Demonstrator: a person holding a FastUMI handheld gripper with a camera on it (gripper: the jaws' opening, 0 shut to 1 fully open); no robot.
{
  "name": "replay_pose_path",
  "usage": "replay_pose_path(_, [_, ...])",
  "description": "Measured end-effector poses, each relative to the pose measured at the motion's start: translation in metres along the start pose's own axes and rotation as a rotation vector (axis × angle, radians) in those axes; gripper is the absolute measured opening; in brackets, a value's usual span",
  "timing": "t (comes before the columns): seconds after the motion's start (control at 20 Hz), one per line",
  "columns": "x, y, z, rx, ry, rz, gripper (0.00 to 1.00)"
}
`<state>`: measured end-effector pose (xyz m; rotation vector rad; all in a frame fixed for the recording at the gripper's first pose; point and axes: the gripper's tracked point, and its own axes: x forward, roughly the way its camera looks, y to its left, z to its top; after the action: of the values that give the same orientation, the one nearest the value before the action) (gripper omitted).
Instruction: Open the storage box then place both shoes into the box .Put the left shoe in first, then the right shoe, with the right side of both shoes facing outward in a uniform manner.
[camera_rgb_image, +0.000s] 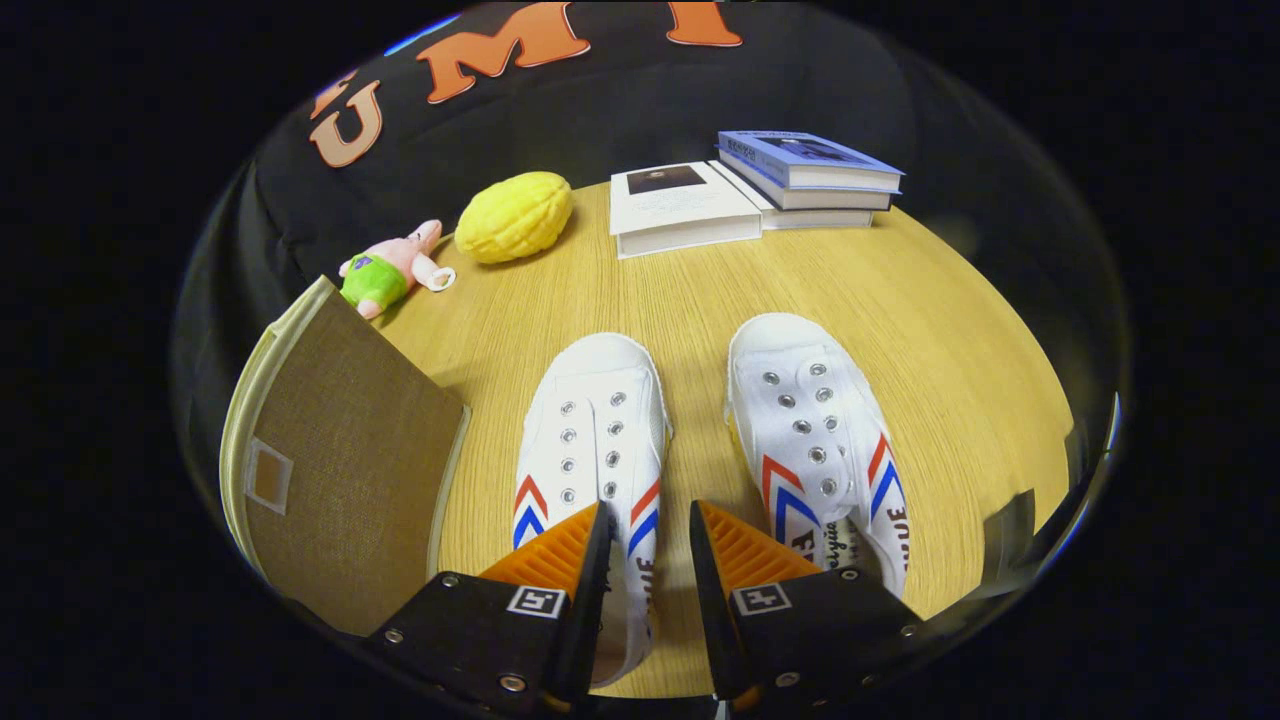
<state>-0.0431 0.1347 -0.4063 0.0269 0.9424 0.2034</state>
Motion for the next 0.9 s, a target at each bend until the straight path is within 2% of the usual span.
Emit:
replay_pose_path(0.3, [0.002,0.001,-0.005,0.019,0.026,0.005,0.42])
replay_pose_path(0.4, [0.002,0.008,-0.003,0.036,0.008,0.029,0.32])
replay_pose_path(0.45, [0.001,0.008,-0.004,0.049,-0.002,0.029,0.19])
replay_pose_path(0.55, [-0.002,0.008,-0.002,0.111,-0.009,0.033,0.04])
replay_pose_path(0.6, [-0.003,0.011,0.002,0.138,-0.017,0.046,0.01])
replay_pose_path(0.7, [-0.014,0.018,0.009,0.165,-0.03,0.068,0.0])
replay_pose_path(0.9, [-0.037,0.017,0.038,0.153,-0.106,0.037,0.0])
